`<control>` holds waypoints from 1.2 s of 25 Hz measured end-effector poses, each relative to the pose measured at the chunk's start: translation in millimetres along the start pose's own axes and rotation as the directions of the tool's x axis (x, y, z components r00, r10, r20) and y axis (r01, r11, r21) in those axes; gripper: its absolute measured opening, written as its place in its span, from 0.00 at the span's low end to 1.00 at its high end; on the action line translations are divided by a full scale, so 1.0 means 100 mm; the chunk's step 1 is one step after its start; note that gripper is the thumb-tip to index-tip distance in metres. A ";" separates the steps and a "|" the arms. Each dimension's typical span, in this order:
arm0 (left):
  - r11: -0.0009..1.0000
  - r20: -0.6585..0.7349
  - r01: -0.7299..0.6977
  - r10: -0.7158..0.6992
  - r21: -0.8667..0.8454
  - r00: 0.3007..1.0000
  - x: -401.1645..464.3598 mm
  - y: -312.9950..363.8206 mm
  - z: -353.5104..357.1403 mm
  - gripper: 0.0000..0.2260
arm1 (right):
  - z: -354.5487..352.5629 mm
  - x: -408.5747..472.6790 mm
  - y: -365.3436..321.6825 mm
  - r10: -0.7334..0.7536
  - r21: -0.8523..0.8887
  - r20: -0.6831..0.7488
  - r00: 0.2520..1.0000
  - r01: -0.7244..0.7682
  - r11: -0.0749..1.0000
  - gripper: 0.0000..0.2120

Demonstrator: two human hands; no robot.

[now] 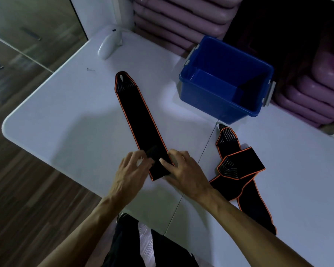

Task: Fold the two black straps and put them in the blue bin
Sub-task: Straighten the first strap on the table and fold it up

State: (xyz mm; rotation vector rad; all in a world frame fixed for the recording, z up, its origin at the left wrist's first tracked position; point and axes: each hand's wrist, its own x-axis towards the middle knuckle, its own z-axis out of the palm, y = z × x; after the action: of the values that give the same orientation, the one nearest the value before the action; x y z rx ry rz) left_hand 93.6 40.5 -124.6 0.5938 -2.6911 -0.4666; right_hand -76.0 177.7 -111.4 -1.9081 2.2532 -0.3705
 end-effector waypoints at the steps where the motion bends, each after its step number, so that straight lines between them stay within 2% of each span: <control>1: 0.997 0.036 -0.066 0.067 -0.030 0.997 -0.11 0.04 -0.01 0.12 | 0.02 0.02 0.02 -0.044 -0.019 -0.017 0.999 0.044 0.999 0.24; 4: 0.996 0.114 -0.079 0.083 -0.034 0.990 -0.30 0.10 -0.01 0.20 | 0.04 0.04 0.11 -0.173 -0.048 -0.004 0.985 0.173 0.984 0.24; 9: 0.999 0.049 -0.026 0.025 0.021 0.999 -0.22 0.21 0.01 0.13 | 0.01 0.08 0.24 -0.269 -0.034 0.000 0.963 0.269 0.962 0.26; 12: 0.999 0.044 0.023 -0.022 -0.032 0.999 -0.21 0.27 -0.03 0.11 | -0.01 0.10 0.27 -0.309 -0.035 -0.037 0.950 0.307 0.951 0.19; 15: 0.969 0.049 0.178 -0.172 -0.170 0.984 -0.13 0.34 -0.06 0.12 | -0.02 0.18 0.24 -0.254 0.065 -0.039 0.966 0.256 0.965 0.17; 18: 0.895 0.062 0.356 -0.353 -0.270 0.934 0.03 0.30 -0.05 0.12 | -0.08 0.34 0.20 -0.163 0.184 0.014 0.987 0.158 0.970 0.17; 22: 0.810 0.082 0.486 -0.488 -0.328 0.869 0.27 0.20 -0.04 0.08 | -0.20 0.62 0.16 0.025 0.355 0.175 0.984 -0.087 0.931 0.14; 25: 0.779 0.081 0.556 -0.559 -0.288 0.825 0.38 0.12 0.01 0.09 | -0.18 0.80 0.13 0.075 0.335 0.195 0.978 -0.138 0.932 0.15; 30: 0.818 0.050 0.527 -0.531 -0.230 0.846 0.41 0.08 0.03 0.06 | -0.06 0.87 0.10 0.107 0.212 0.104 0.989 -0.127 0.969 0.14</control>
State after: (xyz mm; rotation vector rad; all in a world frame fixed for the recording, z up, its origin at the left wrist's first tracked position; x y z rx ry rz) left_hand 54.5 29.5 -113.3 1.2734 -2.3699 -0.9042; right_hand -101.8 93.9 -105.3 -1.6414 2.1544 -0.4801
